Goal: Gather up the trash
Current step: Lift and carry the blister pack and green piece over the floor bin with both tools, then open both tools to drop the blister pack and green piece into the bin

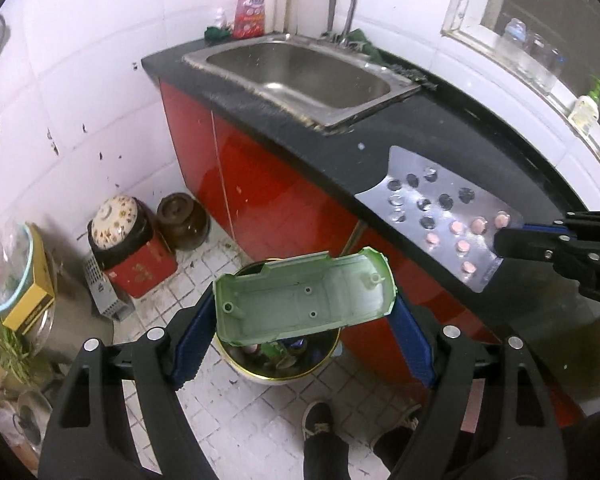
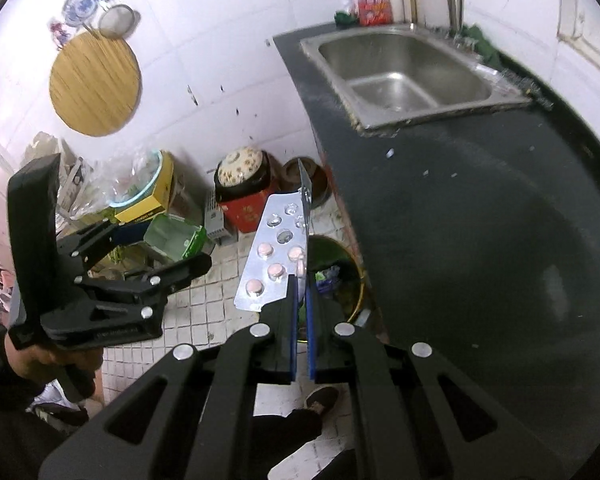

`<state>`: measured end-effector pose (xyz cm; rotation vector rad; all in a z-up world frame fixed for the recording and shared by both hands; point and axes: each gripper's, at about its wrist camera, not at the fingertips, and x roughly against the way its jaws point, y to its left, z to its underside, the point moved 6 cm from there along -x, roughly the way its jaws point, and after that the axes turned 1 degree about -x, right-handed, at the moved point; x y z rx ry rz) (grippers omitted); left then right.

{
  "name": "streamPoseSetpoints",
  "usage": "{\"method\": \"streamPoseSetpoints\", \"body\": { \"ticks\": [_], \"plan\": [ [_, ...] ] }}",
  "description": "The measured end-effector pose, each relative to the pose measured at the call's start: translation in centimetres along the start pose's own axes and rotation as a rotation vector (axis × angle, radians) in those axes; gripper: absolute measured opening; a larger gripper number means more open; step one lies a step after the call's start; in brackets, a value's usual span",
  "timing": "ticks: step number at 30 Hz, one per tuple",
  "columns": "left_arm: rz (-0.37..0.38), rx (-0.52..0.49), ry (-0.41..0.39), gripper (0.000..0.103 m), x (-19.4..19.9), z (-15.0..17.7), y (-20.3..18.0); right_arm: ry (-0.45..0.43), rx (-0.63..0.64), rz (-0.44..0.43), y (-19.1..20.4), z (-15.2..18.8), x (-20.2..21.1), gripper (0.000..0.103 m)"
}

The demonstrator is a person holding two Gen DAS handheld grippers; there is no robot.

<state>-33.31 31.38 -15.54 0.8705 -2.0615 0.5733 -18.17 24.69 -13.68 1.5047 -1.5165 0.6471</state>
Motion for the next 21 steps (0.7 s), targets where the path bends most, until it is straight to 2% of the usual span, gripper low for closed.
{"method": "streamPoseSetpoints", "body": {
  "ticks": [9, 21],
  "plan": [
    [0.04, 0.004, 0.044, 0.078, -3.4, 0.7, 1.2, 0.101, -0.008, 0.032, 1.0, -1.4, -5.9, 0.004],
    [0.072, 0.015, 0.061, 0.078, -4.8, 0.8, 1.7, 0.139, 0.01, 0.063, 1.2, -2.6, -8.0, 0.004]
  ]
}}
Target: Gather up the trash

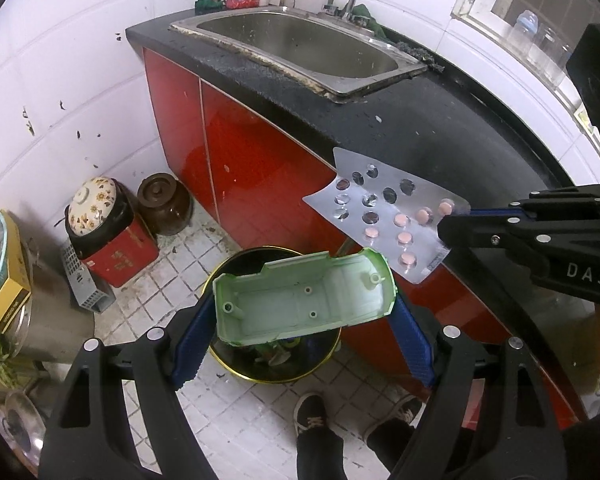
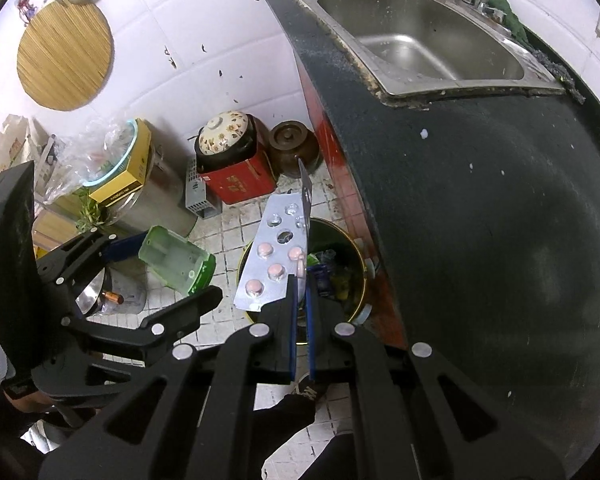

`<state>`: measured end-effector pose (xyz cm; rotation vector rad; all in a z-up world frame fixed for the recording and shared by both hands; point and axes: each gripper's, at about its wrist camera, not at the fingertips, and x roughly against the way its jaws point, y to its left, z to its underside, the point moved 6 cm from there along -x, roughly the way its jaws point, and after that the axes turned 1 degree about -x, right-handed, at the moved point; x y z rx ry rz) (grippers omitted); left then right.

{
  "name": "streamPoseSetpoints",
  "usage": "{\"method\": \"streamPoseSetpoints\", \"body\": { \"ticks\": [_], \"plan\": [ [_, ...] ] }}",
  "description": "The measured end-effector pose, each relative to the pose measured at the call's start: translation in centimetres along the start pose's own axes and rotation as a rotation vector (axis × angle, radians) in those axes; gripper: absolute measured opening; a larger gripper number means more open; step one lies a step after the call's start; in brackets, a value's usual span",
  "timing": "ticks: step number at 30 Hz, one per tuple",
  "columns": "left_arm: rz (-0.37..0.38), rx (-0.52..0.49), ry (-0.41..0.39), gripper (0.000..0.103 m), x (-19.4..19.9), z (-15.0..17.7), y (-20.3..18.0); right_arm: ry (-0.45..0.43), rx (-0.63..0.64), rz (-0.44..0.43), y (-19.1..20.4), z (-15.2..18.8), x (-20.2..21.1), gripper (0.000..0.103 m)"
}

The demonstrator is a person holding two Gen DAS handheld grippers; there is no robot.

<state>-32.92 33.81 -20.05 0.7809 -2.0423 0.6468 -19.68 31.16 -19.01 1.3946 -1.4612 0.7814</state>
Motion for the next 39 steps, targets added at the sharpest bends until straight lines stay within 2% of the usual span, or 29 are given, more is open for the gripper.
{"method": "streamPoseSetpoints", "body": {
  "ticks": [2, 4, 5, 9, 11, 12, 13, 15, 17, 19, 24, 27, 29, 34, 37, 39],
  "plan": [
    [0.01, 0.001, 0.005, 0.079, -0.3, -0.2, 0.1, 0.004, -0.005, 0.005, 0.1, -0.3, -0.1, 0.005],
    [0.008, 0.005, 0.017, 0.083, -0.7, -0.2, 0.2, 0.026, -0.015, 0.006, 0.0, -0.4, -0.5, 0.005],
    [0.002, 0.009, 0.015, 0.088, -0.8, -0.2, 0.3, 0.029, -0.019, 0.002, -0.1, -0.5, -0.5, 0.005],
    [0.003, 0.009, 0.017, 0.091, -1.1, -0.3, 0.3, 0.028, -0.029, -0.004, -0.4, -0.6, -0.2, 0.006],
    [0.0, 0.003, 0.016, 0.091, -1.1, -0.3, 0.2, 0.025, -0.036, -0.005, -0.6, -0.5, 0.0, 0.026],
    [-0.004, 0.002, 0.018, 0.091, -1.2, -0.3, 0.2, 0.013, -0.041, -0.006, -0.7, -0.5, 0.3, 0.057],
    [-0.004, 0.003, 0.019, 0.091, -1.2, -0.3, 0.1, -0.002, -0.045, -0.005, -0.8, -0.6, 0.6, 0.073],
    [-0.006, 0.004, 0.022, 0.092, -1.2, -0.4, 0.0, -0.055, -0.054, -0.003, -1.0, -0.6, 1.8, 0.073],
    [-0.023, 0.002, 0.026, 0.096, -1.0, -0.6, -0.3, -0.055, -0.065, -0.005, -1.2, -0.4, 2.7, 0.075],
    [-0.034, -0.002, 0.03, 0.096, -0.8, -0.9, -0.6, -0.081, -0.081, 0.006, -1.8, -0.1, 4.1, 0.082],
    [0.008, -0.046, 0.03, 0.096, 0.0, -2.3, -3.4, -0.183, -0.214, 0.076, -5.7, 2.5, 9.9, 0.087],
    [0.069, -0.105, 0.068, 0.096, 0.3, -3.8, -6.9, -0.256, -0.332, 0.166, -9.3, 5.8, 14.4, 0.088],
    [0.109, -0.146, 0.052, 0.096, 0.8, -5.1, -9.6, -0.306, -0.445, 0.236, -12.2, 9.1, 17.9, 0.089],
    [0.233, -0.331, 0.021, 0.096, 2.3, -7.1, -20.5, -0.396, -0.706, 0.421, -18.4, 19.3, 25.4, 0.09],
    [0.291, -0.426, 0.028, 0.096, 2.8, -6.9, -27.5, -0.421, -0.882, 0.563, -21.7, 27.0, 29.9, 0.09],
    [0.321, -0.488, 0.054, 0.096, 3.0, -6.3, -32.2, -0.436, -0.957, 0.621, -22.7, 30.6, 32.1, 0.09]
  ]
}}
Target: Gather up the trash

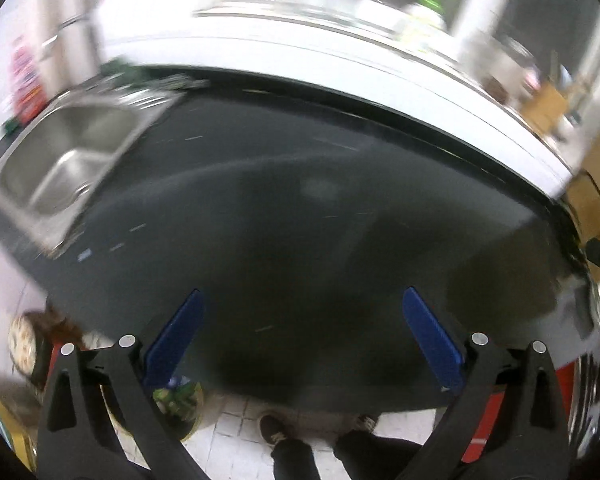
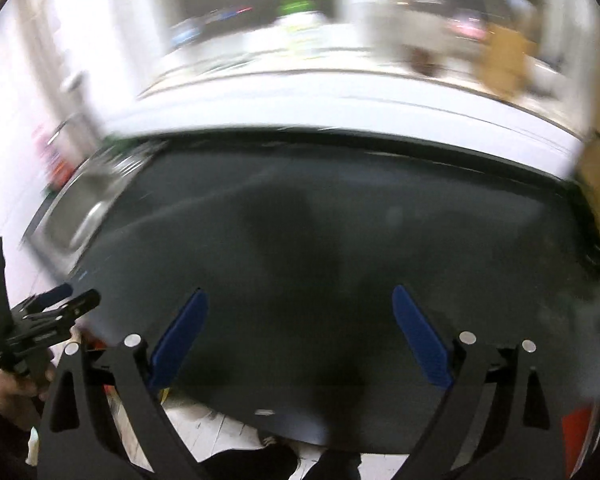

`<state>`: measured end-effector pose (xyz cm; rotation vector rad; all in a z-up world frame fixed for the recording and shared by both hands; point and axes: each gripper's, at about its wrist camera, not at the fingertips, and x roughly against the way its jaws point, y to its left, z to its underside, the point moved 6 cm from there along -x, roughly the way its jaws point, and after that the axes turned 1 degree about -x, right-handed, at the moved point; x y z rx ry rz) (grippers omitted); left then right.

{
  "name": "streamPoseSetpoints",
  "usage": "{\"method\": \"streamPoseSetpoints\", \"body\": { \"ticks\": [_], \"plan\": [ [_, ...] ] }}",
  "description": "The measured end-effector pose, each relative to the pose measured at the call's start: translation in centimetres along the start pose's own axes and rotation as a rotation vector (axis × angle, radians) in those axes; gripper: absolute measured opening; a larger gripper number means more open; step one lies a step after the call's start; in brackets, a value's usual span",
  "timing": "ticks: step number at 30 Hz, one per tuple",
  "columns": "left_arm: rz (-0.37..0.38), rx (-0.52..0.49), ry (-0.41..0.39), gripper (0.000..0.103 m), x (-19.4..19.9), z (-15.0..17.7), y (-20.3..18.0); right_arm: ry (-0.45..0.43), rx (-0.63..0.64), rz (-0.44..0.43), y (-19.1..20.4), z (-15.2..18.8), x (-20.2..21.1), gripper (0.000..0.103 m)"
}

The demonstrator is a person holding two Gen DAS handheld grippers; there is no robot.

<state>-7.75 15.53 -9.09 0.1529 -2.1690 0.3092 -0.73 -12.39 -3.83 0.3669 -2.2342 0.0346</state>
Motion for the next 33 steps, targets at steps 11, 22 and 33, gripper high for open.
{"method": "streamPoseSetpoints", "body": {
  "ticks": [11, 22, 33],
  "plan": [
    [0.057, -0.196, 0.014, 0.096, -2.0, -3.1, -15.2, -0.055, -0.159, 0.155, -14.7, 1.5, 4.9, 0.09],
    [0.033, -0.227, 0.022, 0.096, -2.6, -3.4, -18.4, -0.049, -0.151, 0.123, -17.6, 0.8, 4.4, 0.09],
    [0.032, -0.231, 0.023, 0.096, -2.6, -3.5, -18.5, -0.039, -0.134, 0.103, -17.8, 0.4, 3.9, 0.09]
  ]
}}
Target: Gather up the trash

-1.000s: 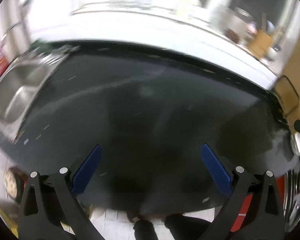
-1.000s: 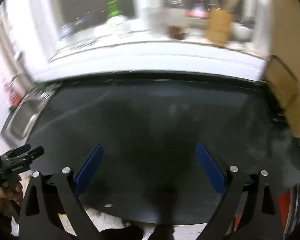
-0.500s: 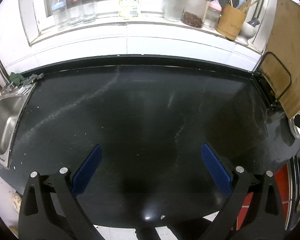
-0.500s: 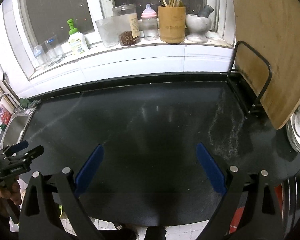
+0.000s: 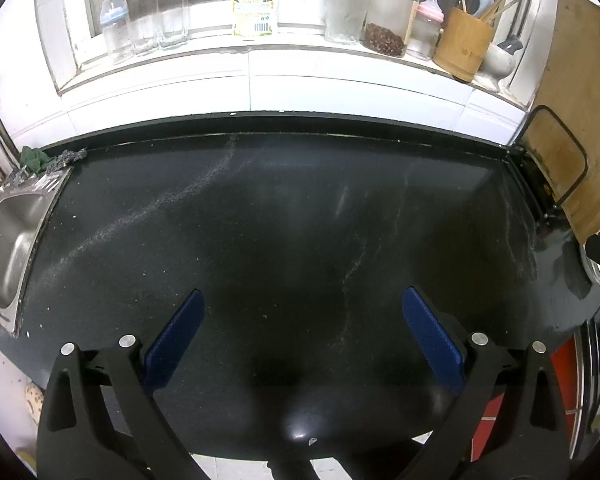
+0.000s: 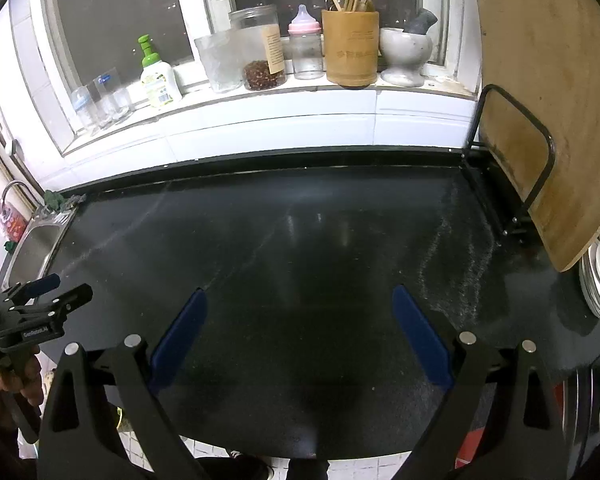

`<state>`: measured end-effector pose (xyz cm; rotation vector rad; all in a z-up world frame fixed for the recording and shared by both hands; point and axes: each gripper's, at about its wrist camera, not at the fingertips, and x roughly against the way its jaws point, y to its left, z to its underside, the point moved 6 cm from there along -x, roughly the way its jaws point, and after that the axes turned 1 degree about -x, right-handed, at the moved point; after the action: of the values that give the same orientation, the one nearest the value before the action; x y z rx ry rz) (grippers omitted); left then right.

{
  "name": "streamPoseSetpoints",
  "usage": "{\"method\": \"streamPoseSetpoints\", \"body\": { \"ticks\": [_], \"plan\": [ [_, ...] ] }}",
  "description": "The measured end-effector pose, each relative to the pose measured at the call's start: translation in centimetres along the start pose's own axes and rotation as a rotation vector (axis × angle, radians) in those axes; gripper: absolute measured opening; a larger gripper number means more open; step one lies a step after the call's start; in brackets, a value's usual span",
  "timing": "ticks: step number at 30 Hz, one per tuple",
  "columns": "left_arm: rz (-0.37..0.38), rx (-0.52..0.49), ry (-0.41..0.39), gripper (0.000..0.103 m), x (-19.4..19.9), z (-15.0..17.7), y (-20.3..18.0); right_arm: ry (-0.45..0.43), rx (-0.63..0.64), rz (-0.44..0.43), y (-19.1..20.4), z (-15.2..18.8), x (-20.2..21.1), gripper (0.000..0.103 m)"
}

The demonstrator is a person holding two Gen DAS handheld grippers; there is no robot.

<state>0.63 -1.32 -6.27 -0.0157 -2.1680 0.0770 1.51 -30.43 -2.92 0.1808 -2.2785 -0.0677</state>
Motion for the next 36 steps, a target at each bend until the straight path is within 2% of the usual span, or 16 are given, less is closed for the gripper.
{"method": "streamPoseSetpoints", "body": {
  "ticks": [36],
  "plan": [
    [0.002, 0.005, 0.01, 0.096, -0.13, 0.71, 0.93, 0.01, 0.011, -0.011, 0.4, -0.09, -0.52, 0.09]
  ]
}}
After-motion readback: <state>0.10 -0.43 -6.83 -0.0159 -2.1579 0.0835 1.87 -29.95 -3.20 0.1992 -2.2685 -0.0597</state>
